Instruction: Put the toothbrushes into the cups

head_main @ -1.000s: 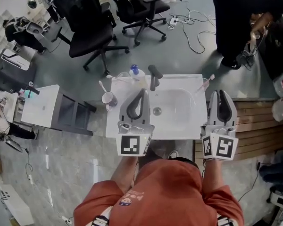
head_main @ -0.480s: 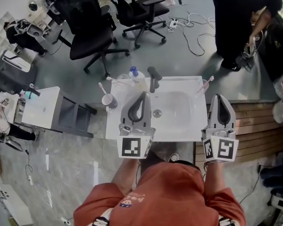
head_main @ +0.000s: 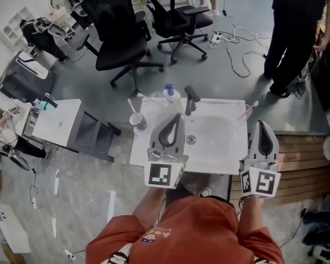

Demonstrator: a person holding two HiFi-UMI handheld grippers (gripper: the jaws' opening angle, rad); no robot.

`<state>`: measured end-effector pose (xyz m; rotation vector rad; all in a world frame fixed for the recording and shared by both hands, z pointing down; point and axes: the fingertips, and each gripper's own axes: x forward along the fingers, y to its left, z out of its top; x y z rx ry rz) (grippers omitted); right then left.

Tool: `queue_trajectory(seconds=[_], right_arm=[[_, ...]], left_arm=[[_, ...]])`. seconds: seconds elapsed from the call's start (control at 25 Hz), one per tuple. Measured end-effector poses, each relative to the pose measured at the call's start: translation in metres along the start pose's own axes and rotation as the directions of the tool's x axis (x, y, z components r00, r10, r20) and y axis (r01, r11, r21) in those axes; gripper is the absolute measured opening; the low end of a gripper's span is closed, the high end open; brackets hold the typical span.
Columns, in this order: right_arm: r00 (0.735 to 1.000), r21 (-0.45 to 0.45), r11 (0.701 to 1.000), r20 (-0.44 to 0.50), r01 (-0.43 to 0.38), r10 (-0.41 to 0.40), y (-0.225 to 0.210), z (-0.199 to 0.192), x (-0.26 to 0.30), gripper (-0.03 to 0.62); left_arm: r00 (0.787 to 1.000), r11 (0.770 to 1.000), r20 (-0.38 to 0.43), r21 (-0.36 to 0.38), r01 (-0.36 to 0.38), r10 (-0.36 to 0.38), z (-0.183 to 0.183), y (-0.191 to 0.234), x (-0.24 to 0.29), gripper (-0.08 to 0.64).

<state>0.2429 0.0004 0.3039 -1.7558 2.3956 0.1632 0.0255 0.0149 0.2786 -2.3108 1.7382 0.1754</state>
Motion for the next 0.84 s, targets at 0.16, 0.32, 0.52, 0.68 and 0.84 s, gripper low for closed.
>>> queue_trajectory(seconds=[0.16,0.32,0.52,0.68,0.84], right_arm=[[1.000,0.000,1.000,0.001,-0.005,0.005,0.004,0.000,0.000,0.008],[1.000,-0.008,1.000,0.001,-0.010,0.010,0.008,0.003,-0.001,0.008],[1.000,-0.008,1.000,0.007,-0.017,0.017,0.011,0.005,0.002,0.008],[1.000,-0.012,1.000,0.005,-0.029,0.029,0.014,0.003,0.003,0.008],[1.000,-0.007,1.000,-0.004,-0.022,0.022,0.013,-0.001,0.002,0.008]], left_arm=[[1.000,1.000,0.007,0.008,-0.005,0.005,0.005,0.003,-0.003,0.018],[1.000,1.000,0.013,0.011,-0.019,0.019,0.009,0.009,-0.007,0.018],[0.999,0.999,0.013,0.006,-0.035,0.035,0.010,0.013,-0.011,0.018],[0.999,0.999,0.012,0.005,-0.044,0.044,0.010,0.015,-0.013,0.018],[0.998,0.998,0.011,0.001,-0.056,0.056,0.007,0.017,-0.014,0.018]])
